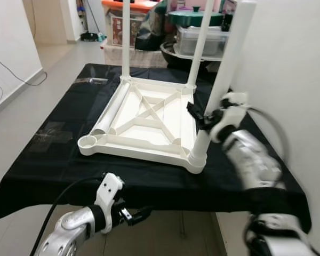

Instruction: Building children table

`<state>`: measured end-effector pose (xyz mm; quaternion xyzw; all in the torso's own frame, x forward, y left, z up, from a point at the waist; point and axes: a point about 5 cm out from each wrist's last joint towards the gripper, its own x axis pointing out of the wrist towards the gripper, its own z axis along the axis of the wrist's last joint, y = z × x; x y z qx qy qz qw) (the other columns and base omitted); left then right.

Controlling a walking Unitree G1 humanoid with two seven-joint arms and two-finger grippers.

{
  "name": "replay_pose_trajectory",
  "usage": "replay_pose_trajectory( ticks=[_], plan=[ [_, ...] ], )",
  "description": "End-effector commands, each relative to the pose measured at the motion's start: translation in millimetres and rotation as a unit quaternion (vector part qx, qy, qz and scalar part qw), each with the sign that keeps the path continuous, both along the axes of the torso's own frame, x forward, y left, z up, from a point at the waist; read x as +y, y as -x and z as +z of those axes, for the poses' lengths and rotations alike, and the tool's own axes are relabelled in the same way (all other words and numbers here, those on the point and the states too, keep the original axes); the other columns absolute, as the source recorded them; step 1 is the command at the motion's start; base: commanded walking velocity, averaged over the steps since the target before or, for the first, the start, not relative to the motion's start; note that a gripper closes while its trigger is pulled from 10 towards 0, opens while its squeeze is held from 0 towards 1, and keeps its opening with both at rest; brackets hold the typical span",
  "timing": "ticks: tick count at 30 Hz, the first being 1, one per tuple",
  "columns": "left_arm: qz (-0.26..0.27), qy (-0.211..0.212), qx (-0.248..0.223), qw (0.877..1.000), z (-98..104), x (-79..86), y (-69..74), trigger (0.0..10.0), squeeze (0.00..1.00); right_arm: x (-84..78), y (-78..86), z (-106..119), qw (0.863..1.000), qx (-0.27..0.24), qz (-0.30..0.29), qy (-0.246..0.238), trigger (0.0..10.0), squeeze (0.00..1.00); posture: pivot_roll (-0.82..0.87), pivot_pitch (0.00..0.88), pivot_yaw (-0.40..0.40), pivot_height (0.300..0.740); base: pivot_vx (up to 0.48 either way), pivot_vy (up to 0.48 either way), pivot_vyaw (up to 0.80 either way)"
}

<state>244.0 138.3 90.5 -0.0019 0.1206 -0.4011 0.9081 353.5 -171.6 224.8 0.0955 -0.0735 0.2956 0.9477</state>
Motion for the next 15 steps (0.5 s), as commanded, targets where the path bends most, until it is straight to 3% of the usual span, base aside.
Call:
replay_pose_trajectory(
  ticks=[1, 4, 5, 6, 7, 11, 13, 14, 15],
  plan=[
    [-0.004, -0.002, 0.002, 1.000, -1.1, -3.4, 0.5, 10.0, 0.00, 6.5, 3.1, -3.6, 0.999, 0.008, 0.040, -0.007, 10.0, 0.00, 0.08, 0.000, -0.113, 0.740, 0.000, 0.000, 0.00],
    [-0.004, -0.002, 0.002, 1.000, -0.9, -3.4, 0.1, 10.0, 0.00, 5.2, 3.3, -5.6, 0.998, 0.016, 0.055, -0.010, 10.0, 0.00, 0.08, 0.000, -0.113, 0.740, 0.000, 0.000, 0.00],
    [-0.005, -0.003, 0.000, 1.000, -0.1, -3.2, -0.8, 10.0, 0.00, 6.7, 0.6, -19.3, 0.995, 0.033, 0.094, 0.016, 1.2, 0.00, 0.10, 0.000, -0.117, 0.740, 0.000, 0.000, 0.00],
    [-0.005, -0.004, -0.001, 1.000, 0.5, -3.0, -1.5, 10.0, 0.00, 7.1, -0.5, -29.7, 0.991, 0.046, 0.121, 0.035, 1.2, 0.00, 0.10, 0.000, -0.117, 0.740, 0.000, 0.000, 0.00],
    [-0.004, -0.004, -0.002, 1.000, 1.5, -2.5, -2.2, 10.0, 0.00, 8.1, -4.9, -42.0, 0.989, 0.068, 0.124, 0.054, 0.0, 0.00, 0.11, 0.000, -0.125, 0.740, 0.000, 0.000, 0.00],
    [-0.003, -0.005, -0.003, 1.000, 2.2, -2.2, -2.6, 10.0, 0.00, 8.2, -7.3, -49.3, 0.986, 0.082, 0.126, 0.065, 0.0, 0.00, 0.11, 0.000, -0.125, 0.740, 0.000, 0.000, 0.00],
    [0.002, -0.006, -0.004, 1.000, 2.7, -0.5, -1.9, 10.0, 0.00, 6.4, -18.4, -54.2, 0.990, 0.112, 0.054, 0.064, 0.0, 0.00, 0.11, 0.000, -0.129, 0.740, 0.000, 0.000, 0.00],
    [0.002, -0.006, -0.004, 1.000, 2.7, -0.5, -1.9, 10.0, 0.00, 6.4, -18.4, -54.2, 0.990, 0.112, 0.054, 0.064, 0.0, 0.00, 0.11, 0.000, -0.129, 0.740, 0.000, 0.000, 0.00],
    [0.004, -0.006, -0.003, 1.000, 2.1, 0.4, -0.2, 10.0, 0.00, 1.1, -24.1, -56.8, 0.989, 0.131, -0.012, 0.067, 0.0, 0.00, 0.11, 0.000, -0.128, 0.740, 0.000, 0.000, 0.00]
  ],
)
